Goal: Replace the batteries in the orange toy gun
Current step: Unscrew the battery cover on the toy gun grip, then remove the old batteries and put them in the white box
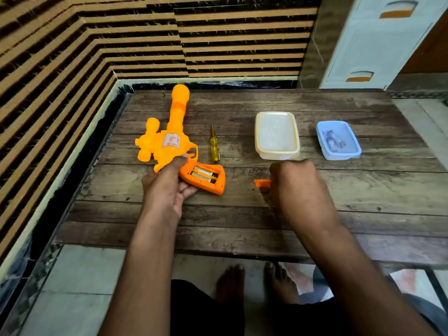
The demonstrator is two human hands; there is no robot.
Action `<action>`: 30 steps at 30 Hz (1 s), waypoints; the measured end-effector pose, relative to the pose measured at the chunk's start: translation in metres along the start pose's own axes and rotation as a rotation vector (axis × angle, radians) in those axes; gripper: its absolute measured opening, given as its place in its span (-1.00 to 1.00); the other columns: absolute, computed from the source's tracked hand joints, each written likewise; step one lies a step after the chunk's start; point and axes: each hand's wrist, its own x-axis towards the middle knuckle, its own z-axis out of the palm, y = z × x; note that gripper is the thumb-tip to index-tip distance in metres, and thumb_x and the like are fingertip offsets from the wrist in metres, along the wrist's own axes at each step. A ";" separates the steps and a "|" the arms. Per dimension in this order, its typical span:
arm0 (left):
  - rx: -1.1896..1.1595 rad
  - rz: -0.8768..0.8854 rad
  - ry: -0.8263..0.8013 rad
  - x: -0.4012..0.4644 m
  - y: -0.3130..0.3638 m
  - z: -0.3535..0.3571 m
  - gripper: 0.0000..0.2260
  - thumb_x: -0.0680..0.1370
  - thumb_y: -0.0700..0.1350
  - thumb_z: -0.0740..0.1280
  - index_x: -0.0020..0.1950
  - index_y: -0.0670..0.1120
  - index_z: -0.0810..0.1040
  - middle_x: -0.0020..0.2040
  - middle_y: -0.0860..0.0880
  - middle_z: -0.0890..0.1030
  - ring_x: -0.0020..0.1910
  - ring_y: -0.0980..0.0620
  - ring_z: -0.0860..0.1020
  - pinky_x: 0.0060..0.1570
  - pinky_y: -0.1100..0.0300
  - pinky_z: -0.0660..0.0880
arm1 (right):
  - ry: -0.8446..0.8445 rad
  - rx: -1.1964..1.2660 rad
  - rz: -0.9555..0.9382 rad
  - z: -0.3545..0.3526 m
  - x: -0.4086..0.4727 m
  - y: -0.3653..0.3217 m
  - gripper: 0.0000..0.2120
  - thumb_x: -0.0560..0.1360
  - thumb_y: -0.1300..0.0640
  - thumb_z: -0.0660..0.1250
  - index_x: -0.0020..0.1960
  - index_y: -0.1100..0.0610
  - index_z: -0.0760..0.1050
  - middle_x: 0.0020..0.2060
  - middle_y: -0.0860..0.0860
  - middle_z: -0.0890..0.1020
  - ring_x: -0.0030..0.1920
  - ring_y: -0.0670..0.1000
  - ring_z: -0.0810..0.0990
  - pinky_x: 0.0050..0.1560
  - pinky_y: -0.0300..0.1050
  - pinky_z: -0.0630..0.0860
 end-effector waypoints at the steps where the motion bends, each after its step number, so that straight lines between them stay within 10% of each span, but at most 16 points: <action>1: 0.004 0.000 0.005 0.001 0.000 0.000 -0.63 0.54 -0.11 0.49 0.32 -0.12 0.55 0.14 -0.17 0.71 -0.13 -0.04 0.74 -0.44 0.12 0.63 | -0.001 0.024 -0.001 0.001 -0.001 0.000 -0.91 0.49 0.30 0.33 -0.17 0.19 0.49 -0.24 0.17 0.63 -0.19 0.27 0.67 -0.15 0.08 0.66; 30: -0.001 -0.022 0.002 -0.003 0.004 0.001 -0.59 0.53 -0.13 0.50 0.35 -0.11 0.51 0.11 -0.16 0.72 -0.18 -0.01 0.76 -0.41 0.08 0.64 | -0.288 -0.008 0.093 -0.011 -0.005 -0.002 -0.59 0.36 0.11 0.67 0.11 0.13 0.58 -0.29 -0.02 0.25 0.04 0.24 0.64 -0.08 -0.07 0.46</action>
